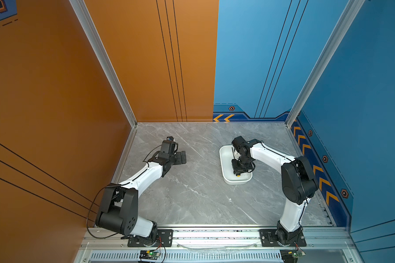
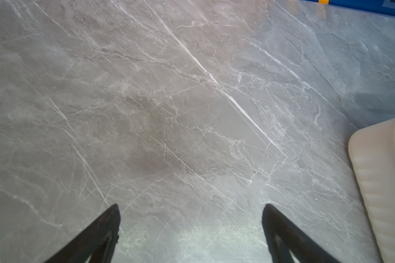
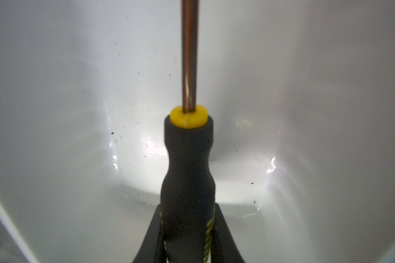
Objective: Put the screwdriver in the bin
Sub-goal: Place the screwdriver into the bin.
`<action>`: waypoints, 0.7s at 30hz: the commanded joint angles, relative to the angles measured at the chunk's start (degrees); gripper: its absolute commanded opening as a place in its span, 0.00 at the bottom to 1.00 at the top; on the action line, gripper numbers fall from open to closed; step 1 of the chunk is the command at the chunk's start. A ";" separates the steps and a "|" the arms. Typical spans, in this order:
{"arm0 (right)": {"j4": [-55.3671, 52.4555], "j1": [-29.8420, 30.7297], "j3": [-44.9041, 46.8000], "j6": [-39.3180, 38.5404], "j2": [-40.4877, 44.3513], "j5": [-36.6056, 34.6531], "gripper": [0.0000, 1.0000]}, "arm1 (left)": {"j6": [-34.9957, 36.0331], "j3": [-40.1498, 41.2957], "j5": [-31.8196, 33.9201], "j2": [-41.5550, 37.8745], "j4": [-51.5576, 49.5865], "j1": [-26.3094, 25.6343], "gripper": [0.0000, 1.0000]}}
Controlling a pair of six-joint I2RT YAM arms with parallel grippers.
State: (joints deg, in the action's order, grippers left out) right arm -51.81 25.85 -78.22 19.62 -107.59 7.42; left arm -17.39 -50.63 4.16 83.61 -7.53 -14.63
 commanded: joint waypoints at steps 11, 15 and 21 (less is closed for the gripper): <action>2.23 0.26 -0.36 2.00 -3.61 0.24 0.00 | 0.60 1.13 -0.76 -1.68 -1.51 0.36 0.98; 2.56 0.21 -0.40 2.44 -3.95 0.30 0.02 | 0.69 1.37 -0.48 -1.70 -1.52 0.38 0.98; 2.61 0.17 -0.50 2.27 -3.73 -0.10 0.37 | 0.69 1.47 -0.56 -1.52 -1.52 0.36 0.98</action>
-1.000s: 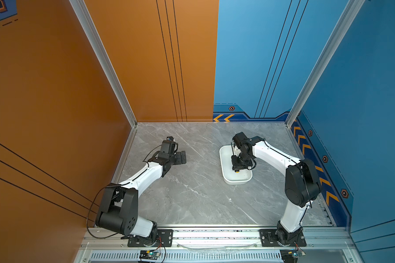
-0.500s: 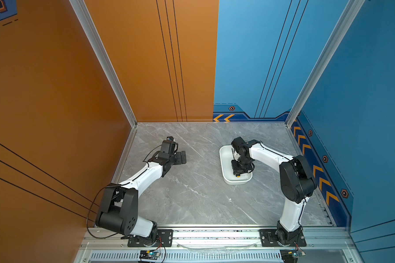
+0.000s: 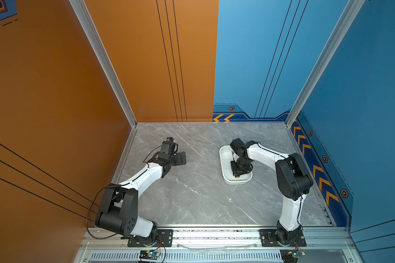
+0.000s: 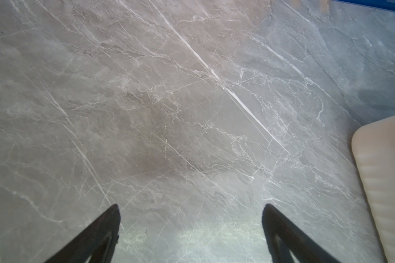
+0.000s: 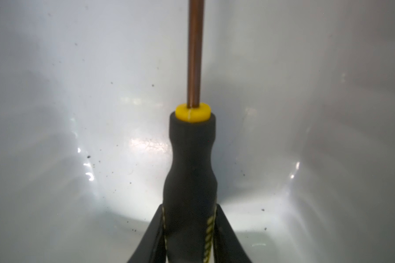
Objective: Put the screwdriver in the bin
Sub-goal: Place the screwdriver into the bin, then reset both arms
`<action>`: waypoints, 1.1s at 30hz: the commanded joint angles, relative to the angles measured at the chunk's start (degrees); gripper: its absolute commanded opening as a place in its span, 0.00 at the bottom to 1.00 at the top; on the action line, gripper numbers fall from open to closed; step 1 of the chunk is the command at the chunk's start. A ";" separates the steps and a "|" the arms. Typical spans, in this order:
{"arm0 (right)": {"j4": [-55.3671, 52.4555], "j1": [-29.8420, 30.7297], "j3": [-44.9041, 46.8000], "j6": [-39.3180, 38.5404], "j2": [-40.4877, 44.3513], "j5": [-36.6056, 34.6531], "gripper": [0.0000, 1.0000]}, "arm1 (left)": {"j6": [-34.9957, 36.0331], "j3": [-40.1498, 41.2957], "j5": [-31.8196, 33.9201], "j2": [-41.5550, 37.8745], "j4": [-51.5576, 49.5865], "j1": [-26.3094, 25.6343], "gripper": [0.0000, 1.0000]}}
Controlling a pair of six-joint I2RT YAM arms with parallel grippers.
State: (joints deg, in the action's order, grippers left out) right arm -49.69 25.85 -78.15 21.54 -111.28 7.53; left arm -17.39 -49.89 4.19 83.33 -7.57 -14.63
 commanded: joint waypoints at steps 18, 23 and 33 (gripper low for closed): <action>1.57 -4.82 -1.90 -6.40 20.63 0.75 0.62 | 5.60 1.50 4.16 -2.82 1.68 0.31 0.98; 19.21 -18.28 10.14 -13.08 34.51 -3.91 0.63 | 12.20 6.90 9.83 -6.60 14.69 1.31 0.98; 80.18 -33.78 54.51 -11.96 46.36 -1.18 0.70 | 14.34 17.84 3.90 -5.97 36.84 12.17 0.98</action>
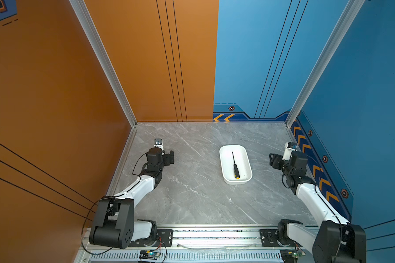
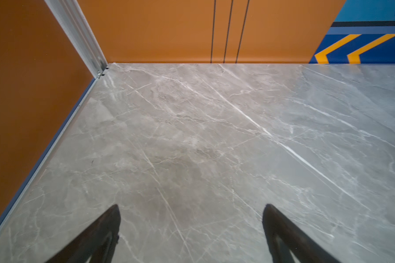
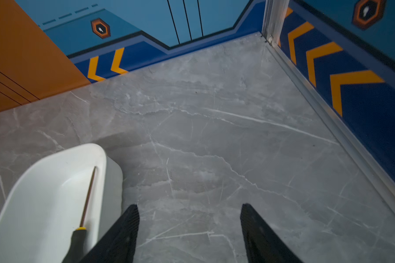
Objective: Put the screwdriver in the bin
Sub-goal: Reset both arms
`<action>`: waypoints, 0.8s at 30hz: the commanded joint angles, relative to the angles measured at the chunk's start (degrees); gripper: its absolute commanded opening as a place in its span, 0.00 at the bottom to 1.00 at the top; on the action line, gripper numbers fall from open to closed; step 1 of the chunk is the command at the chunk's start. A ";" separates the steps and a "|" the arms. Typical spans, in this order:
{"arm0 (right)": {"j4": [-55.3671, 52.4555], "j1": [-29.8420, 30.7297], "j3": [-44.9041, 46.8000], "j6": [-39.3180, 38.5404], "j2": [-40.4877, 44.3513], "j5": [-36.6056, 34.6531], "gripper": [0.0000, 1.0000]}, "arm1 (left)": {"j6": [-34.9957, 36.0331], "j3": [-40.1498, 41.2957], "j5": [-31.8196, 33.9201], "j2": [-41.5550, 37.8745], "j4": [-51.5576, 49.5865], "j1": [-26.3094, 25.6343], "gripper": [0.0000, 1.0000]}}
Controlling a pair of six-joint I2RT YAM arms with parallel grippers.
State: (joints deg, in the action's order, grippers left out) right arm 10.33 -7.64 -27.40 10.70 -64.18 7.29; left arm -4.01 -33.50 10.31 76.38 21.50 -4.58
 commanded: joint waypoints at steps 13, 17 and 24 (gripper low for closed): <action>47.54 1.64 11.07 -0.28 -19.49 -5.41 0.70 | -1.05 7.38 -4.46 0.30 9.92 5.57 0.98; 48.00 6.11 10.00 -4.32 -23.29 -10.97 0.70 | 1.72 10.92 -3.13 2.34 18.92 4.61 0.98; 40.32 8.78 5.65 -7.11 -23.90 -13.15 0.77 | 5.42 12.68 -6.32 10.90 29.20 3.35 0.98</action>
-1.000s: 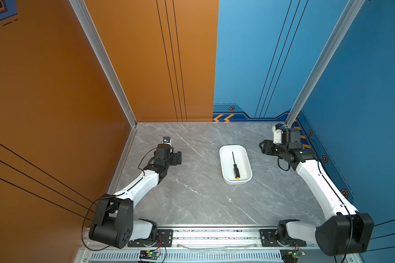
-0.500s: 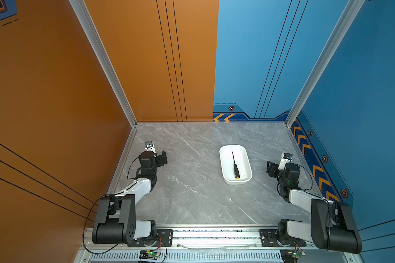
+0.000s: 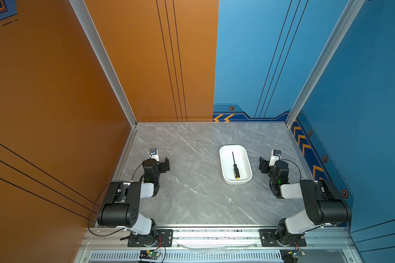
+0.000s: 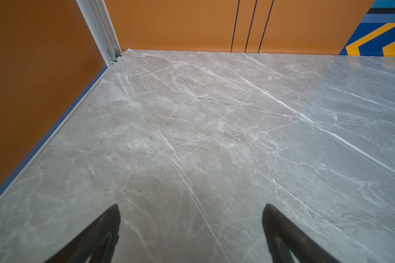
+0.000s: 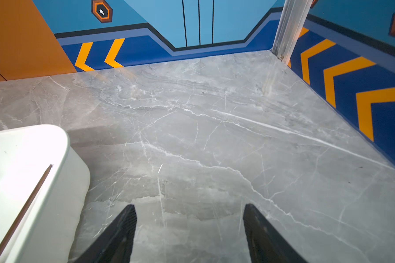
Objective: Put the screwdriver in the bin
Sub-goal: Reset both arms
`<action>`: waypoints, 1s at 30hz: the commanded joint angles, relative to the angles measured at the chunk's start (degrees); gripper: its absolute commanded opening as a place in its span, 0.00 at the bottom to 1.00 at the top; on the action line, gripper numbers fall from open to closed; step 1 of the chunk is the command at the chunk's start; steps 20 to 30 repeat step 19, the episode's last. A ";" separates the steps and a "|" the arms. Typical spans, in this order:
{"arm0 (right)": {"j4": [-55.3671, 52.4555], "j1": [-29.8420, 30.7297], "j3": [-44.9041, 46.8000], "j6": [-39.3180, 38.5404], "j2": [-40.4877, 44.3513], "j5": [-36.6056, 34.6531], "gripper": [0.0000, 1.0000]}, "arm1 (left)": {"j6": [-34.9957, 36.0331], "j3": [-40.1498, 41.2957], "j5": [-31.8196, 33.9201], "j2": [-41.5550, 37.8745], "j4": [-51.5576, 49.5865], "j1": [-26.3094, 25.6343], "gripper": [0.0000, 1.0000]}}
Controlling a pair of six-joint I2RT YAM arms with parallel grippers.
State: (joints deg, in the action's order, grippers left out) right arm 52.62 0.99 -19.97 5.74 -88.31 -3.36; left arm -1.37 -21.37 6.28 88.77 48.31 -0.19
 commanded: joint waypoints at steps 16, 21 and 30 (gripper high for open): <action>-0.24 0.15 -1.30 -1.53 -0.28 -3.72 1.00 | 1.79 -0.51 1.53 1.00 4.77 -1.20 0.98; -0.15 0.53 -1.25 -1.77 -0.28 -4.38 1.00 | 1.72 -0.42 1.76 0.94 4.77 -1.17 0.98; -0.15 0.53 -1.25 -1.77 -0.28 -4.38 1.00 | 1.72 -0.42 1.76 0.94 4.77 -1.17 0.98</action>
